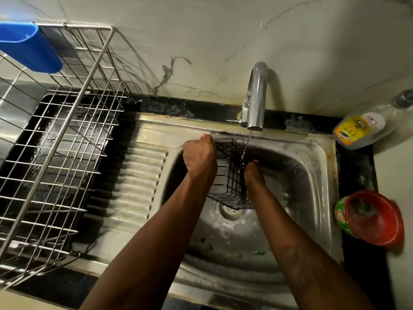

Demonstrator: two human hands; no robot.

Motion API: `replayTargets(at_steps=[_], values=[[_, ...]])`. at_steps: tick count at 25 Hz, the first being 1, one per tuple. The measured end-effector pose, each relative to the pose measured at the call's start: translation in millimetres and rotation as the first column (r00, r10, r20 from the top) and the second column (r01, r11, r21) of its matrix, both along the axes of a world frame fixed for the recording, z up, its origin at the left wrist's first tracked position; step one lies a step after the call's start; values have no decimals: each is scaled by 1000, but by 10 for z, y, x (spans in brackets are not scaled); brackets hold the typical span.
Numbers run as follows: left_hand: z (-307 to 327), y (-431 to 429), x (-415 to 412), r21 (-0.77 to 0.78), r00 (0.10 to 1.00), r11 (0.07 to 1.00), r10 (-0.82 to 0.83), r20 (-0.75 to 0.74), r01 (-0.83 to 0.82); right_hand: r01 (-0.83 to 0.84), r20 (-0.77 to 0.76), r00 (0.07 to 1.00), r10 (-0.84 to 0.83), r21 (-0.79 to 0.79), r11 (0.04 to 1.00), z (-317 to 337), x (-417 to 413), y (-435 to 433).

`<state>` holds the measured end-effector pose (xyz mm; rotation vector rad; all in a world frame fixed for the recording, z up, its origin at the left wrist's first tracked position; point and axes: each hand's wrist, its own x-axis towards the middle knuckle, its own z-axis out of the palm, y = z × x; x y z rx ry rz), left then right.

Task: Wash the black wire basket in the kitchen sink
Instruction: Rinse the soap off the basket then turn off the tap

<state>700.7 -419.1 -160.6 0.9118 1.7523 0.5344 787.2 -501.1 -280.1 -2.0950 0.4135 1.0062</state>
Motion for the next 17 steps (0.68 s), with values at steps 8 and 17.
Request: replayTargets(at_steps=[8, 17], values=[[13, 66, 250, 90, 852, 858, -480, -209, 506, -418, 722, 691, 35, 358, 835, 987, -499, 23], [269, -288, 421, 343, 351, 262, -908, -229, 902, -688, 423, 710, 563, 246, 683, 1160, 549, -183]])
